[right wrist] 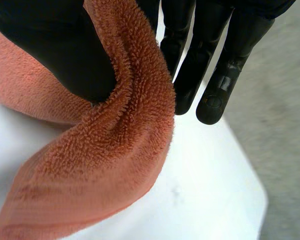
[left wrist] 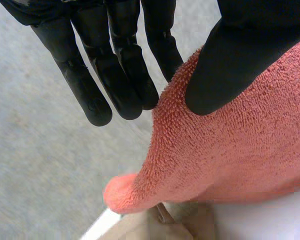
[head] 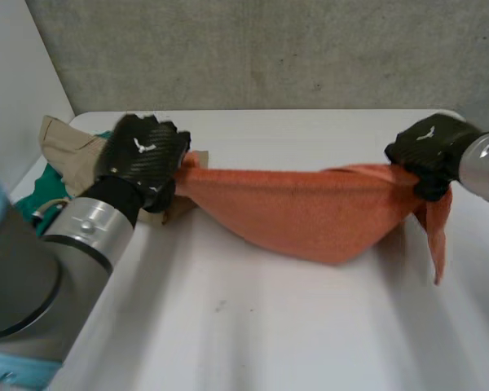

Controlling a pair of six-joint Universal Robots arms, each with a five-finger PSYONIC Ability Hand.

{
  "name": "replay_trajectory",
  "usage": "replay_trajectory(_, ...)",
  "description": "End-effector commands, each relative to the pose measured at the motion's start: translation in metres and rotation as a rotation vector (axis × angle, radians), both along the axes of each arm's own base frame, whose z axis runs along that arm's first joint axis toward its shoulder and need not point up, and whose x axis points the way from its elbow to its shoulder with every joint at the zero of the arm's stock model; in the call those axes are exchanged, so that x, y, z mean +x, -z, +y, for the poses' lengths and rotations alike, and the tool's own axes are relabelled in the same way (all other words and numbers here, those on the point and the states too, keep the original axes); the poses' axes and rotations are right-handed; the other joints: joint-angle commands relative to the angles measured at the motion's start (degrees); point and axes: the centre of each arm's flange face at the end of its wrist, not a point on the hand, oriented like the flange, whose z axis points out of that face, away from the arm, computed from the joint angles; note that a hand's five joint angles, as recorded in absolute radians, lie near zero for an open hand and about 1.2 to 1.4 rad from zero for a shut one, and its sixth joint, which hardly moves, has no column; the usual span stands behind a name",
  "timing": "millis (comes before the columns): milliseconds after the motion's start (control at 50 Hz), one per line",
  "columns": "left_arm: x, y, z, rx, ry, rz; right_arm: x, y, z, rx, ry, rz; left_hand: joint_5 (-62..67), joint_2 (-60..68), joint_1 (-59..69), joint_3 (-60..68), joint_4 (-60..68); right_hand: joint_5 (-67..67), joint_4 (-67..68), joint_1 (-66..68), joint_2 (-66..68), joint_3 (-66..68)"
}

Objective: Fold the laundry.

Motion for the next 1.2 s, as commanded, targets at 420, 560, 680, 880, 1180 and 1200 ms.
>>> replay_trajectory(420,-0.038,-0.12,-0.093,-0.628,-0.147,0.358,0.034,-0.106,-0.076,-0.75,-0.069,-0.165,14.78,11.3,14.4,11.5,11.09,13.65,11.84,23.36,12.54,12.59)
replay_trajectory(560,-0.03,-0.034,-0.075,-0.375,-0.128,0.181,0.035,-0.054,-0.051,-0.457,-0.167,-0.097,14.78,11.3,14.4,11.5,11.09,13.65,11.84,23.36,12.54,12.59)
replay_trajectory(680,-0.021,0.013,-0.059,-0.244,-0.124,0.089,0.01,-0.01,-0.038,-0.22,-0.204,0.133,14.78,11.3,14.4,11.5,11.09,13.65,11.84,23.36,12.54,12.59)
replay_trajectory(880,-0.019,0.07,-0.037,-0.065,-0.093,-0.029,0.009,0.064,-0.031,0.013,-0.302,0.279,14.78,11.3,14.4,11.5,11.09,13.65,11.84,23.36,12.54,12.59)
replay_trajectory(1180,-0.016,0.06,-0.036,-0.07,-0.1,-0.024,0.001,0.067,-0.03,0.059,0.051,-0.309,14.78,11.3,14.4,11.5,11.09,-43.47,-45.27,-33.76,-44.58,-44.52)
replay_trajectory(1200,-0.015,0.058,-0.036,-0.072,-0.103,-0.021,-0.007,0.065,-0.025,0.085,0.104,-0.366,14.78,11.3,14.4,11.5,11.09,-44.15,-45.96,-34.44,-45.26,-45.21)
